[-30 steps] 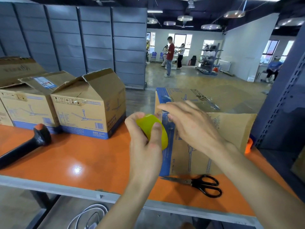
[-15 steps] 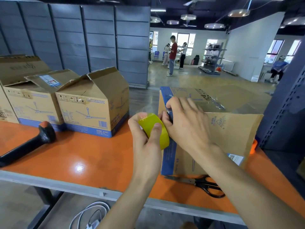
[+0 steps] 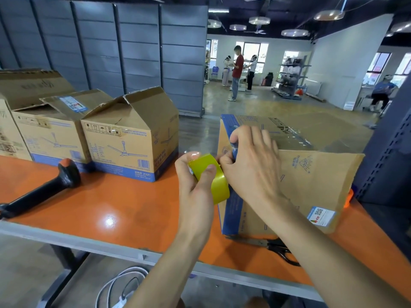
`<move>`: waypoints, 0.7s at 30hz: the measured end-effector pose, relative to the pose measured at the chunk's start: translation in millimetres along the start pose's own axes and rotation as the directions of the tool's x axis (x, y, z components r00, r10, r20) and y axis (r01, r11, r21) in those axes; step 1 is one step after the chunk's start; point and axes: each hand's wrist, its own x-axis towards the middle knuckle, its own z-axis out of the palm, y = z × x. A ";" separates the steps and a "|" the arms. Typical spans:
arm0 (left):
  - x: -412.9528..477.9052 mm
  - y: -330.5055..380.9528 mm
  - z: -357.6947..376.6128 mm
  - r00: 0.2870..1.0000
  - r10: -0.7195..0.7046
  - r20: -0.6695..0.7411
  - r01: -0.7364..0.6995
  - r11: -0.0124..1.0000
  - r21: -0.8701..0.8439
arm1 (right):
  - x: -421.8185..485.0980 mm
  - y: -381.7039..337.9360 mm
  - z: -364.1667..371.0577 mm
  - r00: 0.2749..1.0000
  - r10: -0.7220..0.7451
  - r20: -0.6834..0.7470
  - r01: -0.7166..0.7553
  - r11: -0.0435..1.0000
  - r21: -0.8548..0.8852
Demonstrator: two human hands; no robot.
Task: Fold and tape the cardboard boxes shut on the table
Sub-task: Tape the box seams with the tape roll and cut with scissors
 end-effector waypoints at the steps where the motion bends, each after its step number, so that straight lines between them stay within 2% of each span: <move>1: -0.8 0.7 -0.6 1.000 -0.001 0.015 0.001 1.000 -0.009 | -1.6 2.7 -0.8 1.000 -0.014 0.014 0.014 1.000 0.018; 5: -2.1 6.0 -1.5 0.998 0.026 0.062 -0.019 0.993 -0.113 | -8.3 22.2 -12.9 0.984 -0.084 0.157 0.062 0.989 0.135; 8: -3.1 6.7 3.2 0.991 0.035 0.126 -0.024 0.995 -0.092 | -11.1 37.9 -20.6 0.960 -0.120 0.251 0.075 0.980 0.182; 14: -5.7 4.5 10.3 0.992 0.026 0.121 -0.040 0.993 0.109 | -12.8 47.8 -20.6 0.950 -0.258 0.173 0.235 0.961 0.145; 18: -6.9 4.6 5.5 0.978 0.044 0.202 -0.095 0.963 0.250 | -8.5 52.5 -14.4 0.929 -0.323 0.179 0.302 0.944 0.135; 21: -7.5 5.3 2.8 0.980 0.052 0.189 -0.102 0.959 0.264 | -8.4 56.4 -11.7 0.919 -0.368 0.143 0.353 0.928 0.121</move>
